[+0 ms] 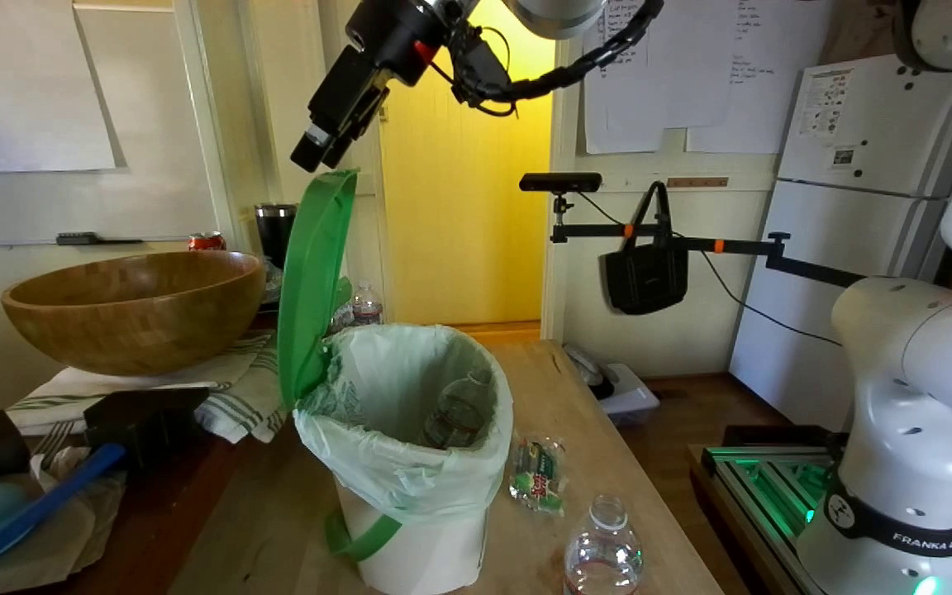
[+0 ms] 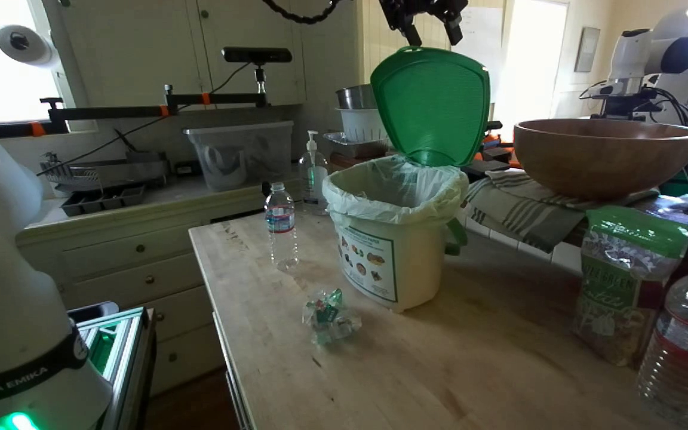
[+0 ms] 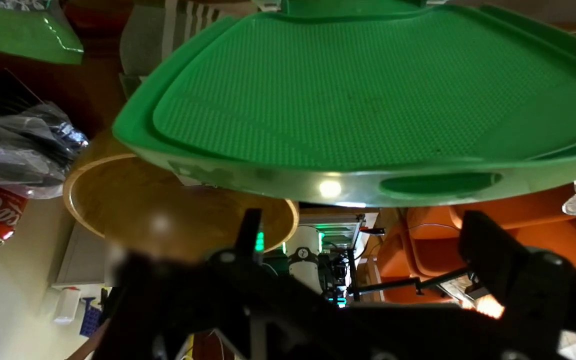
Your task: Pick up the water bottle on the right and put it in the bin then close the bin.
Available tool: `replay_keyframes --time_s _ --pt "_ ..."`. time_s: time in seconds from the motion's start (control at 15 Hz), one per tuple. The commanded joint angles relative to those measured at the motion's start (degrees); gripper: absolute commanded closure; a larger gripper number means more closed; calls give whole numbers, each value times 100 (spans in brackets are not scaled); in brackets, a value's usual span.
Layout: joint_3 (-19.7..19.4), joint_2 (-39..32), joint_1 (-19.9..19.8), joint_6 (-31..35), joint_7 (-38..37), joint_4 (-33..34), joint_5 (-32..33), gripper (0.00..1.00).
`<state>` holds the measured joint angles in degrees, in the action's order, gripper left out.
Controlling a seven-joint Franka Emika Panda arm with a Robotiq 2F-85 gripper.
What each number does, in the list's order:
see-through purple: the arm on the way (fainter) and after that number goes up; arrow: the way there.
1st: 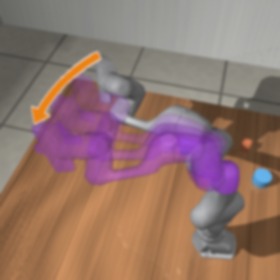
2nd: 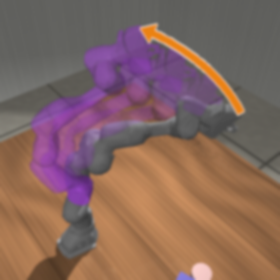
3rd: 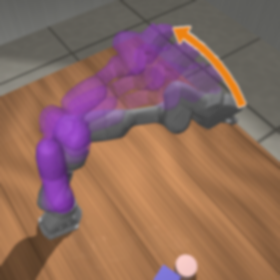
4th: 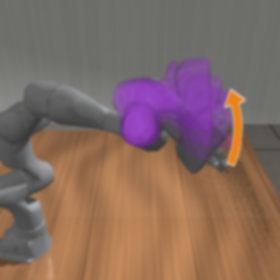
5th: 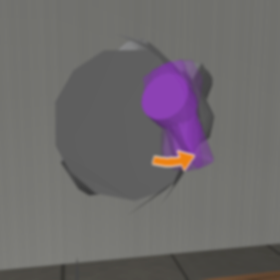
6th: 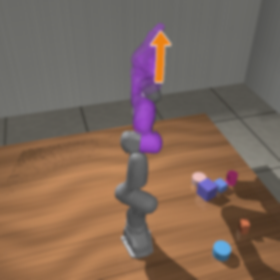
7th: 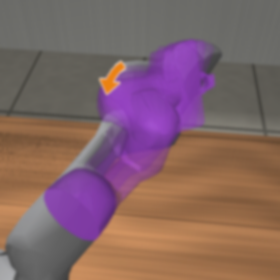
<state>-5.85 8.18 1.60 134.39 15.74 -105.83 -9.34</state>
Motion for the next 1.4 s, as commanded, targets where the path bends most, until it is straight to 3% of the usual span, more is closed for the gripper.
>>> replay_keyframes --time_s 0.0,0.73,1.33 --pt "74 -20 -167 -640 -249 196 281 0" --pt "17 4 -335 -1918 -650 181 194 0" --pt "67 330 -426 -2116 -866 20 314 0"
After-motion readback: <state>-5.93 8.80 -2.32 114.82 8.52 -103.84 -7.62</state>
